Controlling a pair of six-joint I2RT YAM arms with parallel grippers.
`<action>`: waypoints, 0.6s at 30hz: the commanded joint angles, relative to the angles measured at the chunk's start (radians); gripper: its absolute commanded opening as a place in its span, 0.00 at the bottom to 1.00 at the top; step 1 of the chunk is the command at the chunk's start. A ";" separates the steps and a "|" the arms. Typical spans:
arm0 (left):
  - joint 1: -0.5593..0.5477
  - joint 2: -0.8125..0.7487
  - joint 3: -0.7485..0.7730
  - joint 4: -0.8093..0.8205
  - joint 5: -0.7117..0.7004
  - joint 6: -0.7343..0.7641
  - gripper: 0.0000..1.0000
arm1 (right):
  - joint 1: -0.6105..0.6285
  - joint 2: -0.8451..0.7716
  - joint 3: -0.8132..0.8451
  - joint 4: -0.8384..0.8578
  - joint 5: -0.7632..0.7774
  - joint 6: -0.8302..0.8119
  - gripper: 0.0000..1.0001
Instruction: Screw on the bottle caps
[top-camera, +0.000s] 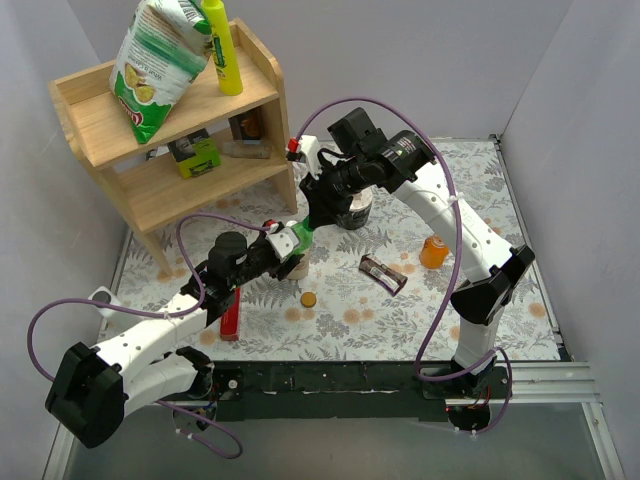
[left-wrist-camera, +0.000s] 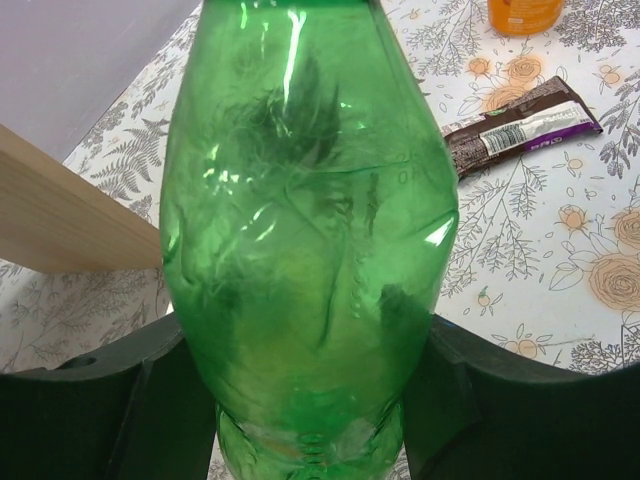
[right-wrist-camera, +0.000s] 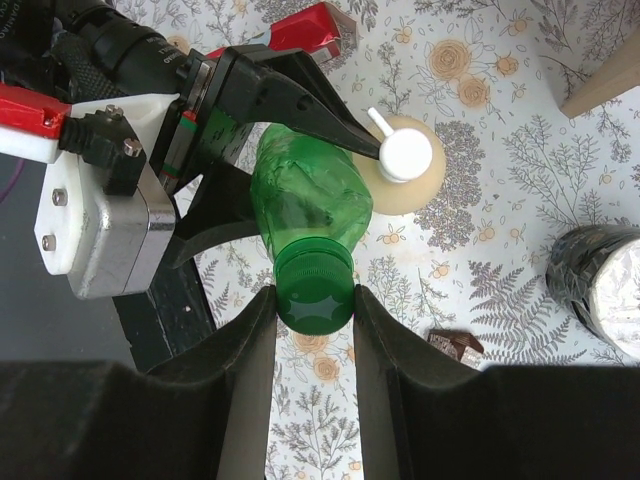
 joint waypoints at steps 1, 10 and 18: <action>-0.004 -0.043 0.098 0.125 -0.021 -0.037 0.00 | 0.023 0.021 0.000 -0.066 -0.014 0.029 0.19; -0.004 -0.038 0.100 0.103 -0.022 -0.054 0.00 | 0.023 -0.005 -0.002 -0.069 -0.006 0.006 0.29; -0.004 -0.055 0.083 0.084 -0.002 -0.085 0.00 | 0.019 -0.016 -0.011 -0.067 -0.032 -0.023 0.39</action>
